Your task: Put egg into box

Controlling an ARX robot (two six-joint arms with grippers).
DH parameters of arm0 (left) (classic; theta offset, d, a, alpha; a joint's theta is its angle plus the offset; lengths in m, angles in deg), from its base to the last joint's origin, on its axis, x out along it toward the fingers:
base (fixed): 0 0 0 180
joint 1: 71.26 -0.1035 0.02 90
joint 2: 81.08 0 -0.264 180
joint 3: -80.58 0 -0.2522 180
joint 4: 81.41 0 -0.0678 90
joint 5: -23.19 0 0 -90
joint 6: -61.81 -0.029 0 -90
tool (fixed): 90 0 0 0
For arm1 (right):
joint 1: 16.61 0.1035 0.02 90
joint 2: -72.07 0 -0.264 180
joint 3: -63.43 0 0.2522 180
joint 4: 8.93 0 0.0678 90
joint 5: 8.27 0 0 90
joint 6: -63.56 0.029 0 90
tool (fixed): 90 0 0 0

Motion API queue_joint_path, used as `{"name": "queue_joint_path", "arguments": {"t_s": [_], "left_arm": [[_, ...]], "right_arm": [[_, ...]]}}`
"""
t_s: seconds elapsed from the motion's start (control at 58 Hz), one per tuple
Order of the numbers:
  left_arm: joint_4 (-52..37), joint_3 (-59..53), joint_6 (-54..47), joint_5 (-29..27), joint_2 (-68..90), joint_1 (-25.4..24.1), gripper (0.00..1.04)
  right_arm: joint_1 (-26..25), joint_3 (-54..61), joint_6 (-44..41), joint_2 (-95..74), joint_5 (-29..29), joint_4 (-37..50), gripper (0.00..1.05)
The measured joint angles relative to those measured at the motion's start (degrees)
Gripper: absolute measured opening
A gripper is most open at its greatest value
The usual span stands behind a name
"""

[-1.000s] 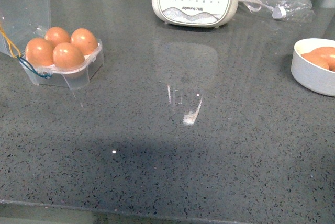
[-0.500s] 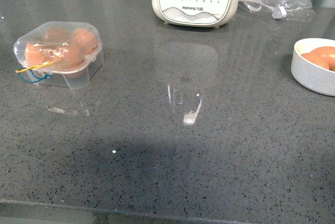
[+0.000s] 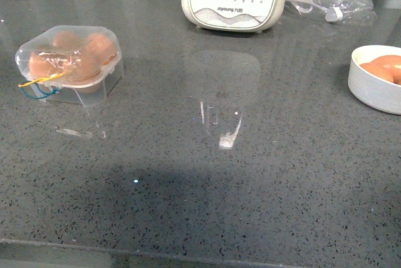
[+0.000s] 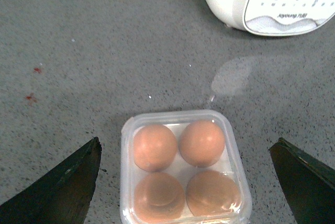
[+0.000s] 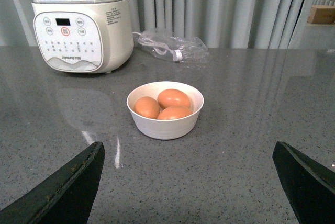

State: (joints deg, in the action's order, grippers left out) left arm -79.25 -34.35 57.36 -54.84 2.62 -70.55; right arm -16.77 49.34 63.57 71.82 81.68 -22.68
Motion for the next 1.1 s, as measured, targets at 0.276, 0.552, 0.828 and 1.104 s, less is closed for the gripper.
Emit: {"name": "queue_joint_path", "arguments": {"t_s": [0.276, 0.552, 0.828, 1.104], "left_arm": [[-3.6, -3.8, -2.1, -1.8, -7.0, -2.1, 0.98], [-2.1, -8.5, -4.5, 1.8, -15.0, -5.3, 0.98], [-1.4, -9.7, -4.2, 2.2, -21.4, -5.4, 0.97], [-18.4, -28.0, 3.6, -11.8, -30.2, -0.8, 0.43]], "right_arm": [[0.0, 0.0, 0.0, 0.0, 0.0, 0.0, 0.97], [0.0, 0.0, 0.0, 0.0, 0.0, 0.0, 0.97], [0.0, 0.0, 0.0, 0.0, 0.0, 0.0, 0.97], [0.0, 0.0, 0.0, 0.0, 0.0, 0.0, 0.97]]}}
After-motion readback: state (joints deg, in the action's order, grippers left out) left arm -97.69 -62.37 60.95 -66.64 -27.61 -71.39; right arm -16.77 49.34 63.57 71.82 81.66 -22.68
